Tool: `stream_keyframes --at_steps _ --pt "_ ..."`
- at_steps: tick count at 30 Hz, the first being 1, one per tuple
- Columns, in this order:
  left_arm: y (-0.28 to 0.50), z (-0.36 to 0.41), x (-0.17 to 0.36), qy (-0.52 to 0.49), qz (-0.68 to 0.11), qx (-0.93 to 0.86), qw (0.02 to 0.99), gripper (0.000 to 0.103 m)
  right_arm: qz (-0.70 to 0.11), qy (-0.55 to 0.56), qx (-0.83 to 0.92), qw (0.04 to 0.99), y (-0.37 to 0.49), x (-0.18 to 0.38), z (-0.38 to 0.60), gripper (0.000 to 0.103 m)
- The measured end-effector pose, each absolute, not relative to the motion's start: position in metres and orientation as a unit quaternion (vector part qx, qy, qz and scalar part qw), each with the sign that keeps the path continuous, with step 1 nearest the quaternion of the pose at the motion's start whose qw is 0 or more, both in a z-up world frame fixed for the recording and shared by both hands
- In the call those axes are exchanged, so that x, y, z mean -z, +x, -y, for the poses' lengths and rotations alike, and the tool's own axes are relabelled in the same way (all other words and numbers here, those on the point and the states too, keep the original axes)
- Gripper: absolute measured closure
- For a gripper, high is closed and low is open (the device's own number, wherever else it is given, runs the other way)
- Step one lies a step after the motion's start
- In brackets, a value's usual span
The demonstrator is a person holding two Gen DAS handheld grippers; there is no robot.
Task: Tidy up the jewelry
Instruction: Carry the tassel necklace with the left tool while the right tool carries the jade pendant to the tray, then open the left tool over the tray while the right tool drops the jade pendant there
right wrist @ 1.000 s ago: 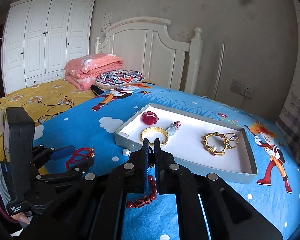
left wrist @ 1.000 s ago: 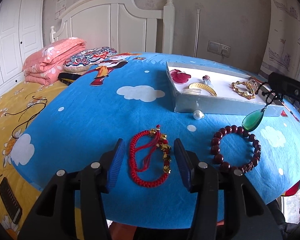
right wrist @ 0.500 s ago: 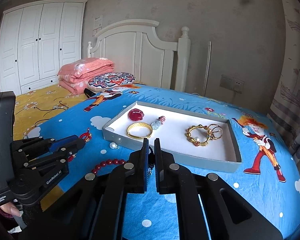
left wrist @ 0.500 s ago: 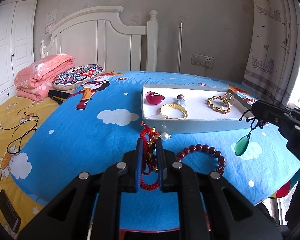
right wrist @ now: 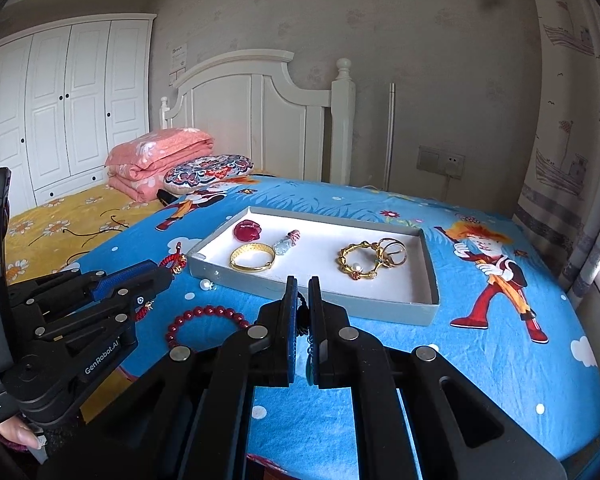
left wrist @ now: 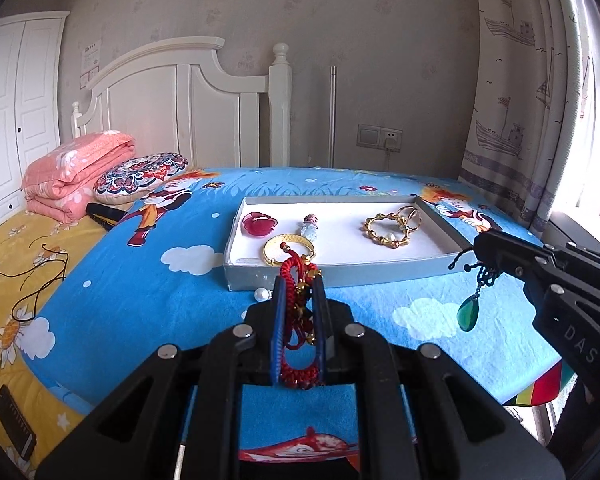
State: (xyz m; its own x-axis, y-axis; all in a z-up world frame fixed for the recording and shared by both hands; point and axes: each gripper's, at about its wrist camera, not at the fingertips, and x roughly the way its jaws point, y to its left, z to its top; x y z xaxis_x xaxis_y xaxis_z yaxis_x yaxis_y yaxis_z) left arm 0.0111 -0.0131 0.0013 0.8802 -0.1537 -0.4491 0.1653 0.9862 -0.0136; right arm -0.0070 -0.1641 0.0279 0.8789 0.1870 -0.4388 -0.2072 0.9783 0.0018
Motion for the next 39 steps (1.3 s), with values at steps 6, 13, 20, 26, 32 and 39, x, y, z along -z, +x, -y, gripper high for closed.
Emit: stream_keyframes --at_steps 6,13,20,26,32,39 --pt "0.001 0.031 -0.006 0.027 -0.222 0.086 0.971 0.090 -0.218 -0.013 -0.093 0.971 -0.014 -0.031 0.179 0.097" --pt "-0.001 0.043 -0.007 0.038 -0.221 0.086 0.971 0.090 -0.218 -0.005 -0.089 0.972 -0.015 -0.029 0.187 0.097" --pt "0.027 0.047 -0.005 0.037 -0.239 0.094 0.966 0.090 -0.228 -0.009 -0.094 0.969 0.012 -0.026 0.185 0.097" --pt "0.078 0.049 -0.012 0.039 -0.251 0.091 0.963 0.090 -0.227 -0.025 -0.084 0.970 0.055 -0.031 0.185 0.097" --pt "0.143 0.040 -0.025 0.021 -0.284 0.087 0.955 0.090 -0.244 -0.017 -0.076 0.967 0.106 -0.035 0.194 0.097" --pt "0.194 0.042 -0.022 0.017 -0.307 0.068 0.949 0.090 -0.271 -0.008 -0.066 0.960 0.154 -0.034 0.199 0.097"
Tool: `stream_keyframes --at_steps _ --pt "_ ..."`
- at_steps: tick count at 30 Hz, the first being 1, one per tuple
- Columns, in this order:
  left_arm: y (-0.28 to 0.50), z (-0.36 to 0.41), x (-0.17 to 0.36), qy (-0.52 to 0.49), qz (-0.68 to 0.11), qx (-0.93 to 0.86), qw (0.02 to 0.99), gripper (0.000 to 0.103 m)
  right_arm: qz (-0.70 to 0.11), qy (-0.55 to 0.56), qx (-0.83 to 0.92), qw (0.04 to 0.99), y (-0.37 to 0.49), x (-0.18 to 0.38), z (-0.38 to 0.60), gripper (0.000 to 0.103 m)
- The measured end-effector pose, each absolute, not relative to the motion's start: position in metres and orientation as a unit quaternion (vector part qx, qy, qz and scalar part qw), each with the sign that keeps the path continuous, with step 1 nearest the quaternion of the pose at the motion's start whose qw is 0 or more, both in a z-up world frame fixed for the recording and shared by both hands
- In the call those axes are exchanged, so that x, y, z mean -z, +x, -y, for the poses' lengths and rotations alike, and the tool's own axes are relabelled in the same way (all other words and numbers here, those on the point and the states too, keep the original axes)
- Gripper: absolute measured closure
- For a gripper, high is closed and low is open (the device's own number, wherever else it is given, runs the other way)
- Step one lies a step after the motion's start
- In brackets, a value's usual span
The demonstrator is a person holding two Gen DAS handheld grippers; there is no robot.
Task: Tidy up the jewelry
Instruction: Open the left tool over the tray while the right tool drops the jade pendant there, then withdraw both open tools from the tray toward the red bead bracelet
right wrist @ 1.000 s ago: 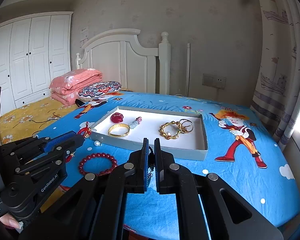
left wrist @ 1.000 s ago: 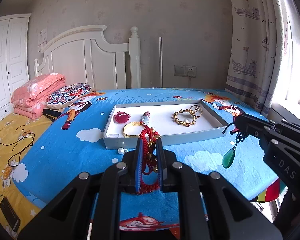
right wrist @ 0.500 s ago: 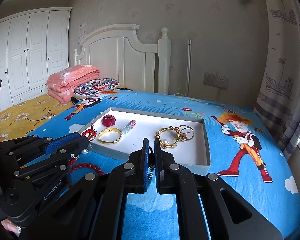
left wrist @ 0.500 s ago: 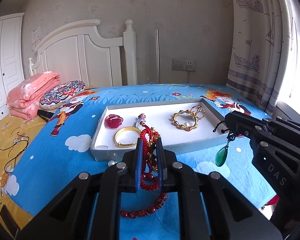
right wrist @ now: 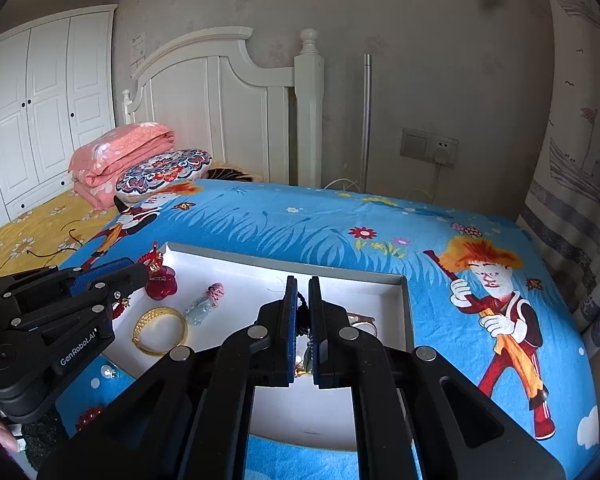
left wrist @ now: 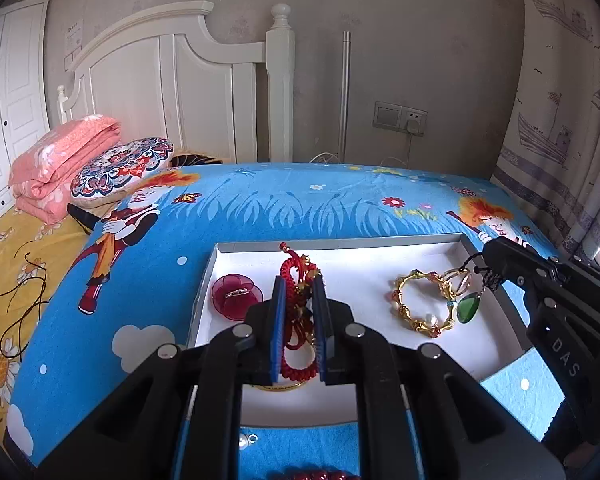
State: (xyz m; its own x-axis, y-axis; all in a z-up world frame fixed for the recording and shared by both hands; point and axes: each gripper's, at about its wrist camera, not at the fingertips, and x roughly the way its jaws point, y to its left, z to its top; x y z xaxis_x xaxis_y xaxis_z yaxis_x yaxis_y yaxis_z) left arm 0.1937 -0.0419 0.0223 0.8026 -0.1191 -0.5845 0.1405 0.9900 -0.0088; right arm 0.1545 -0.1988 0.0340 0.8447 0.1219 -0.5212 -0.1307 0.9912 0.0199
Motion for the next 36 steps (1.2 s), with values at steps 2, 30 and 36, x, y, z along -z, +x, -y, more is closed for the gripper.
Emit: stream_keyframes --at_steps 2,30,36 --pt "0.202 0.044 -0.018 0.020 -0.312 0.063 0.948 0.090 -0.276 -0.006 -0.062 0.959 0.164 -0.034 0.200 0.097" --pt "0.204 0.022 -0.006 0.037 -0.309 0.020 0.950 0.028 -0.323 -0.011 -0.050 0.945 0.185 -0.009 0.196 0.061" --pt "0.196 0.028 -0.003 0.052 -0.304 0.021 0.951 0.022 -0.327 -0.012 -0.046 0.944 0.180 -0.002 0.195 0.054"
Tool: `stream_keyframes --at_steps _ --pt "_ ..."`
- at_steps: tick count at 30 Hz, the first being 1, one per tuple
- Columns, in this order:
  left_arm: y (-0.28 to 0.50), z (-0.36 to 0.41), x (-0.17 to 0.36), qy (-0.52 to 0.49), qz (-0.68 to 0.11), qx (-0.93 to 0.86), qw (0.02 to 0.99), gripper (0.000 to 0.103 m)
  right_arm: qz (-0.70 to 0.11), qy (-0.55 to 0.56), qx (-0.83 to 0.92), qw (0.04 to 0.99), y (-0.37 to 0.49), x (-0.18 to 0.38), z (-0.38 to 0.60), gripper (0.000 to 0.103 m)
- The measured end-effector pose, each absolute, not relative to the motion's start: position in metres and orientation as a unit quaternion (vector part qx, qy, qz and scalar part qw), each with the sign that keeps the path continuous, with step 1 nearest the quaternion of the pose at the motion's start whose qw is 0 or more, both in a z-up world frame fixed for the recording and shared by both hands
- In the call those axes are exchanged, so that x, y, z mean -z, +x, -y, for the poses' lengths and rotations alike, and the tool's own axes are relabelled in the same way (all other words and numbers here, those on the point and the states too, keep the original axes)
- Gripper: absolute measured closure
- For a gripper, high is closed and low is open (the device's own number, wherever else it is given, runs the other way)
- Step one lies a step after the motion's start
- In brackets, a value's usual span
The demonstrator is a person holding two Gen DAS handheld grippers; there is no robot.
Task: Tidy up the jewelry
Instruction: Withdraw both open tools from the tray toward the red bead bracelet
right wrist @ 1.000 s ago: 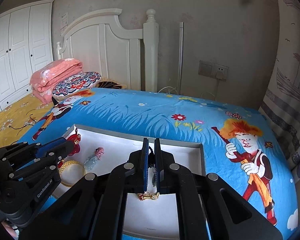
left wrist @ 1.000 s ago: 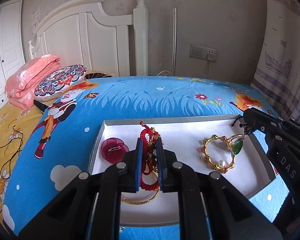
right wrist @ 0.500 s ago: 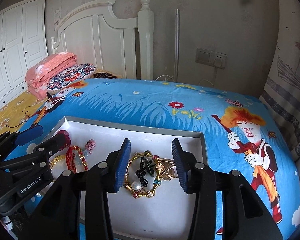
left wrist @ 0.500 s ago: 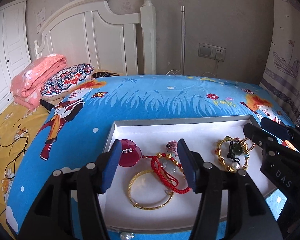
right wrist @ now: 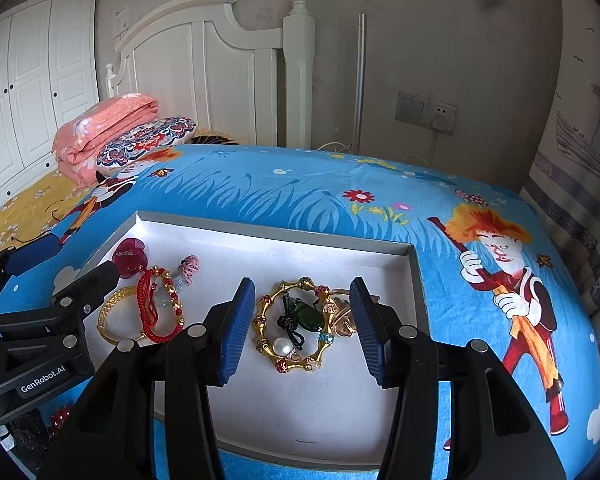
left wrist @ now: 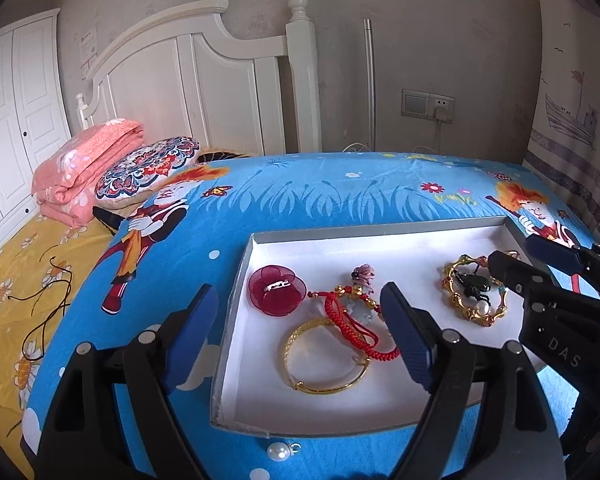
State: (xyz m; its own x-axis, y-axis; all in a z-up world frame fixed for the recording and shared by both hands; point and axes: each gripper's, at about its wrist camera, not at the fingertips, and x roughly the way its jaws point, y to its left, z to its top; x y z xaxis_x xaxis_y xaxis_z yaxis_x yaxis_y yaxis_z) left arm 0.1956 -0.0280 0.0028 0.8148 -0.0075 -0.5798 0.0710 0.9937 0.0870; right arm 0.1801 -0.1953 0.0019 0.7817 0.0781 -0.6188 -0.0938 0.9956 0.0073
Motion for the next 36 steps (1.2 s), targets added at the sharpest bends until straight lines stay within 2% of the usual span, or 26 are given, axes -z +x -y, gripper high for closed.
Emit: stream_keyframes --at_steps 13,18,22,36 --pt "0.180 0.025 0.000 0.055 -0.310 0.024 0.949 0.012 -0.337 0.000 -0.043 0.941 0.159 -0.001 0.199 0.038" --pt "0.156 0.007 0.003 0.040 -0.317 0.020 0.947 0.011 -0.334 0.015 -0.053 0.941 0.137 -0.004 0.197 0.030" --pt "0.123 -0.012 0.008 0.039 -0.303 0.003 0.952 0.006 -0.329 0.028 -0.063 0.942 0.111 0.000 0.193 0.029" --pt "0.054 -0.049 0.052 0.036 -0.295 -0.042 0.954 0.006 -0.331 0.049 -0.062 0.940 0.040 0.035 0.175 0.029"
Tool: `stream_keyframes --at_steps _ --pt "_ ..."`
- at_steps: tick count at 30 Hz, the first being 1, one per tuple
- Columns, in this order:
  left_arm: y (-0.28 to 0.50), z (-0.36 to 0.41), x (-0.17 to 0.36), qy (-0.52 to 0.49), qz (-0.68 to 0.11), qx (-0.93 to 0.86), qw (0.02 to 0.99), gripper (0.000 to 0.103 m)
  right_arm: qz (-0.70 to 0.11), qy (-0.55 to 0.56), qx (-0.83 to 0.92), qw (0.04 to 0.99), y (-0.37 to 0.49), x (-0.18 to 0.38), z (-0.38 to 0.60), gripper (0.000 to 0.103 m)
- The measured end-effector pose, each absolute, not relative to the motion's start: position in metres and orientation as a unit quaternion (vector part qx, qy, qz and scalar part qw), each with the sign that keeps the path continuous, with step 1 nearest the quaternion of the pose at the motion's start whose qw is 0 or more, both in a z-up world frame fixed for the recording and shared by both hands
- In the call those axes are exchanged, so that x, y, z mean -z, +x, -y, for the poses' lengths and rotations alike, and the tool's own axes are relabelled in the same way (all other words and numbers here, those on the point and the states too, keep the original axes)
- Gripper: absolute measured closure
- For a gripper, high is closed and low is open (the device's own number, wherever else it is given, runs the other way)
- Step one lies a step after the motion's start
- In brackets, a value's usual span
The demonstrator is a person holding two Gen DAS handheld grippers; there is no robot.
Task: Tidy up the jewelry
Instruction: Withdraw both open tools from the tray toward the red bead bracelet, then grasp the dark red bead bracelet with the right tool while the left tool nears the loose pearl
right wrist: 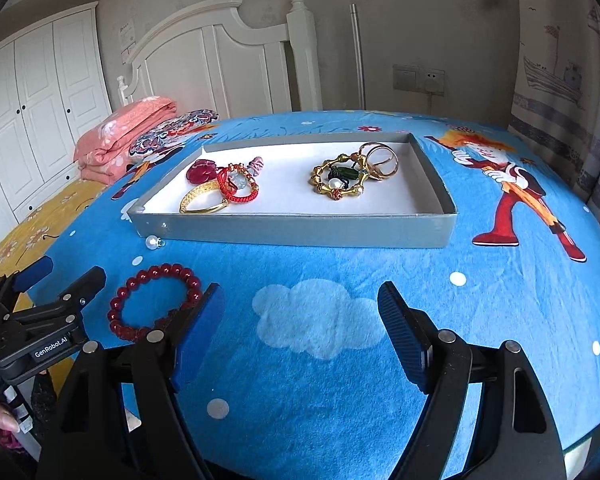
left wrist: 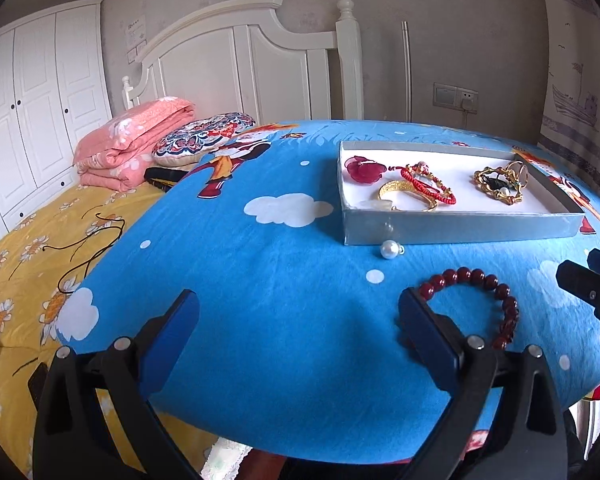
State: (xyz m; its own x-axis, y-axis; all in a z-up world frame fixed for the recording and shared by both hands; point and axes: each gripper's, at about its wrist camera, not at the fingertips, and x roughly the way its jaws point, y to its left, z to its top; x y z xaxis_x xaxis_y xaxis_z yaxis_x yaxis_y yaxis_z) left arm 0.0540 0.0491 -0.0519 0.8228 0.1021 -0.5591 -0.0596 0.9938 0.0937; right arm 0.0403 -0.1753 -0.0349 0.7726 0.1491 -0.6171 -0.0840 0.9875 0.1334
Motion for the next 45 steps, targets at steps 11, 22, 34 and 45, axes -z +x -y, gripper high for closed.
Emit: stream_keyframes --at_steps 11,22,34,45 --pt "0.048 -0.066 0.067 0.020 -0.308 -0.054 0.950 0.006 -0.345 0.004 -0.093 0.934 0.041 0.042 0.139 0.028" --pt "0.037 -0.065 0.060 0.029 -0.278 -0.070 0.958 0.006 -0.333 -0.010 -0.094 0.938 0.045 0.040 0.118 0.028" --pt "0.035 -0.071 0.057 0.029 -0.277 -0.077 0.957 0.006 -0.348 -0.038 -0.089 0.932 0.051 0.045 0.107 0.024" --pt "0.035 -0.057 0.060 0.044 -0.282 -0.062 0.956 0.006 -0.315 -0.063 -0.008 0.947 0.069 0.036 0.160 0.025"
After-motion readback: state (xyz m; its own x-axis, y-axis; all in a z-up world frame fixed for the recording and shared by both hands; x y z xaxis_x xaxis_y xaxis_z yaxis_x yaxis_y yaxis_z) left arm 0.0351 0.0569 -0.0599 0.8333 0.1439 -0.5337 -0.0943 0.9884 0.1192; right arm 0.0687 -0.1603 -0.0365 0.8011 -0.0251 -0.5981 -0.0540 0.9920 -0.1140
